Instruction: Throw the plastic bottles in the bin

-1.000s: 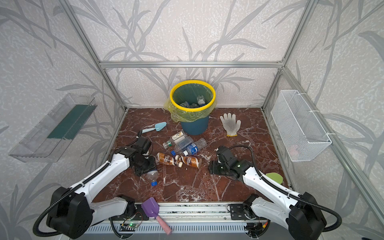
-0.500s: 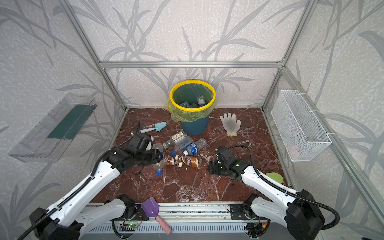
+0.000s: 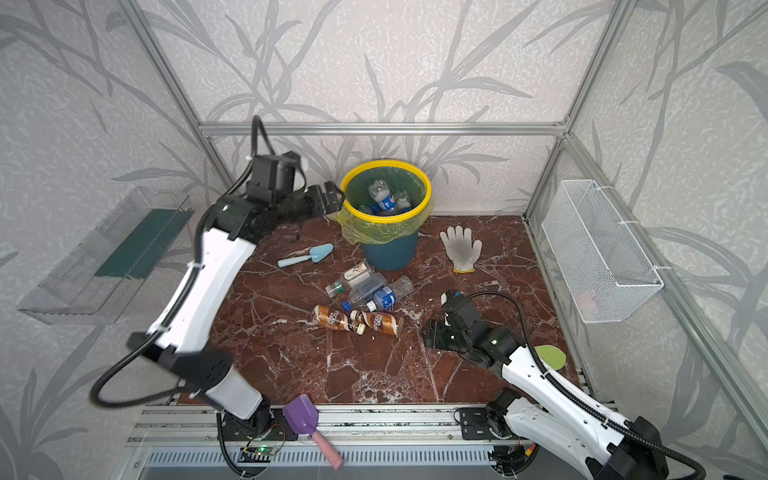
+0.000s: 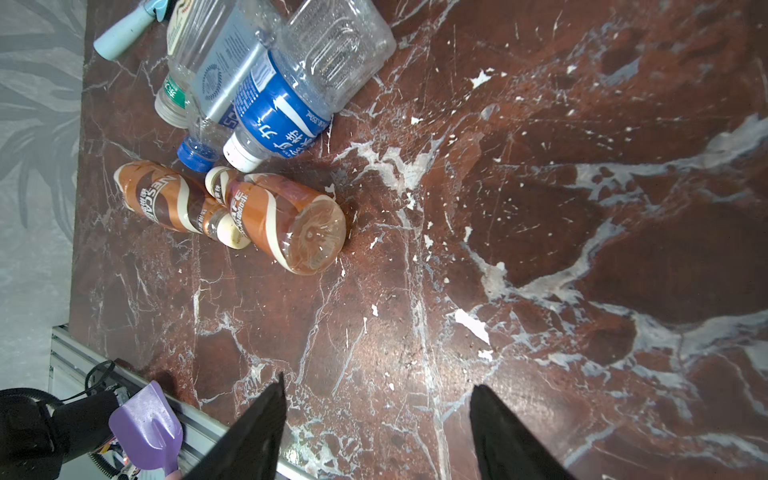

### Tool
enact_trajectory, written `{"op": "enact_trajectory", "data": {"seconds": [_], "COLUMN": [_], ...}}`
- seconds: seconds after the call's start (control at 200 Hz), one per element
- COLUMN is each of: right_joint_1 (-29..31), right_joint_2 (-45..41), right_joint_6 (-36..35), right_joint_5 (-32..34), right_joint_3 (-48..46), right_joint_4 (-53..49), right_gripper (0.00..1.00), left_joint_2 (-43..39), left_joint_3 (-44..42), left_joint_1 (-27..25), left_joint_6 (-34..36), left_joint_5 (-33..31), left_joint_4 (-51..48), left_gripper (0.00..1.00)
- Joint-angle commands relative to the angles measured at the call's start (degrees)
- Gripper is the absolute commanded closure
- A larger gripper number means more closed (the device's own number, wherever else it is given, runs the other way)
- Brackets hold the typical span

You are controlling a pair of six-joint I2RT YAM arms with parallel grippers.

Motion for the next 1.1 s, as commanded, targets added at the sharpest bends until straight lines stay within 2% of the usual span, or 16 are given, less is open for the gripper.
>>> {"op": "enact_trajectory", "data": {"seconds": [0.0, 0.18, 0.4, 0.82, 1.095], "right_joint_1": [-0.1, -0.3, -0.2, 1.1, 3.1], "right_joint_2": [-0.2, 1.8, 5.6, 8.0, 12.7], "right_joint_6": [0.5, 0.3, 0.9, 1.6, -0.6], "right_joint_5": [1.2, 0.4, -1.9, -2.2, -2.2], "right_joint_3": [-1.2, -1.4, -1.3, -1.3, 2.3], "right_joint_4": [-2.7, -0.6, 3.5, 6.6, 8.7], "right_gripper": [0.29, 0.29, 0.30, 0.30, 0.30], "left_joint_2": [-15.1, -32.2, -42.0, -41.6, -39.3], "left_joint_3": [-10.4, -32.3, -48.2, -58.4, -63.0], "left_joint_1": [-0.5, -0.2, 0.0, 0.0, 0.2], "left_joint_6": [-1.1, -3.5, -8.7, -11.7, -13.7], "left_joint_5": [-3.7, -5.4, -4.0, -0.5, 1.2], "left_joint_4": [2.2, -0.2, -1.1, 4.4, 7.5], "left_gripper": [0.01, 0.02, 0.04, 0.07, 0.07]}}
